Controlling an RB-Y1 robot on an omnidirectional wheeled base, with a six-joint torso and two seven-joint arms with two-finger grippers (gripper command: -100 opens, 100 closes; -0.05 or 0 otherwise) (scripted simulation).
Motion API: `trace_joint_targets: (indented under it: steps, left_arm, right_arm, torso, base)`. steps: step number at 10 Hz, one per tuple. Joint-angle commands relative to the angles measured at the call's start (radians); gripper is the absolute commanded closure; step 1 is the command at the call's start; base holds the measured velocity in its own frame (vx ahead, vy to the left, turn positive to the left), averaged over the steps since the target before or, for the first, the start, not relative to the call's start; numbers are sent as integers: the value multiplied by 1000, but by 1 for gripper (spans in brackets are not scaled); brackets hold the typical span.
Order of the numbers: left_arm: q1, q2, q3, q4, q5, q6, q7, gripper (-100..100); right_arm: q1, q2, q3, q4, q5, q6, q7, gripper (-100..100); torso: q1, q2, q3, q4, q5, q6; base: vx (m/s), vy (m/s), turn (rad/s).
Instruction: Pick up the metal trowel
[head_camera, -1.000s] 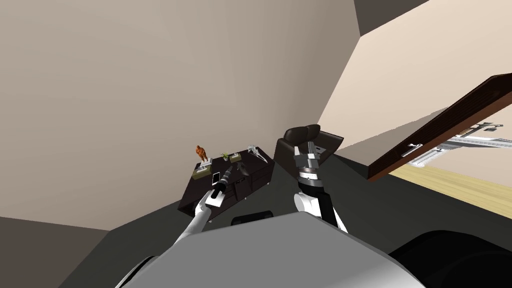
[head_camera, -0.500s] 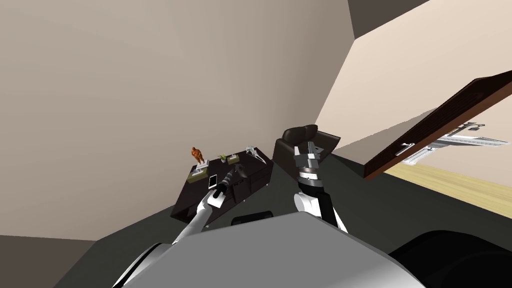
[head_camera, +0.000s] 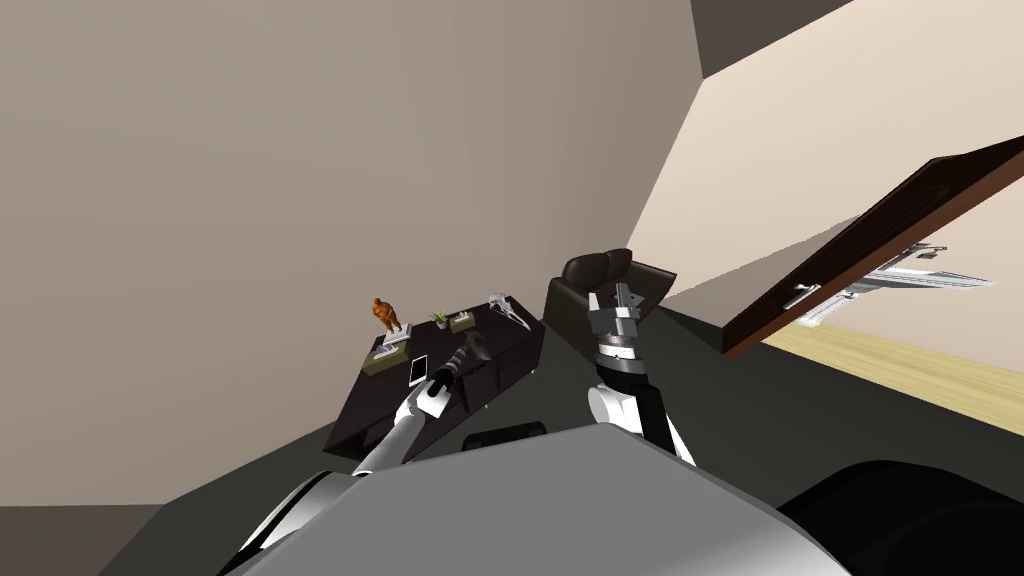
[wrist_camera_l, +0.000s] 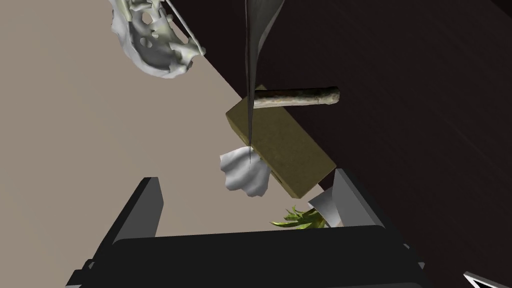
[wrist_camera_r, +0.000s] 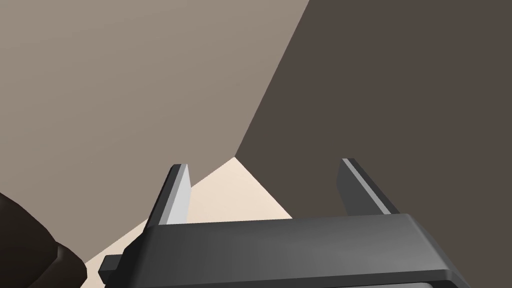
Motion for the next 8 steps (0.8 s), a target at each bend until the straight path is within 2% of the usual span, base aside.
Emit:
trace_joint_targets:
  steps: [1,2,3,4,5,6,7,8]
  left_arm:
    - [-13,3,-10,34,-6,-6,-10,-100]
    - [-21,4,-18,57,-11,-10,-19,-100]
    - [-19,3,-13,47,-8,-9,-13,-100]
    - [-20,3,-14,49,-8,-9,-15,0]
    - [-1,0,-5,54,-9,-36,-27,-100]
    - [-3,2,-10,43,-9,-19,-20,-100]
    - [-1,2,-10,42,-9,-22,-22,100]
    - [-1,2,-10,42,-9,-22,-22,100]
  right_arm:
    - [0,0,0,0,0,0,0,0]
    - [0,0,0,0,0,0,0,0]
    - [0,0,0,0,0,0,0,0]
    - [0,0,0,0,0,0,0,0]
    - [0,0,0,0,0,0,0,0]
    - [0,0,0,0,0,0,0,0]
    - [0,0,0,0,0,0,0,0]
    - [0,0,0,0,0,0,0,0]
  torso:
    - [0,0,0,0,0,0]
    - [0,-1,0,0,0,0]
    - [0,-1,-1,0,0,0]
    - [0,1,0,0,0,0]
    - [1,3,2,1,0,0]
    - [-1,-2,-1,0,0,0]
    - [-1,-1,-1,0,0,0]
    - [1,2,1,0,0,0]
  base:
    - [77,-24,-40]
    - [80,-24,-37]
    - [35,-9,-6]
    - [7,-2,2]
    - [116,-45,6]
    - [73,-30,10]
    - [9,-4,0]
    - [2,0,15]
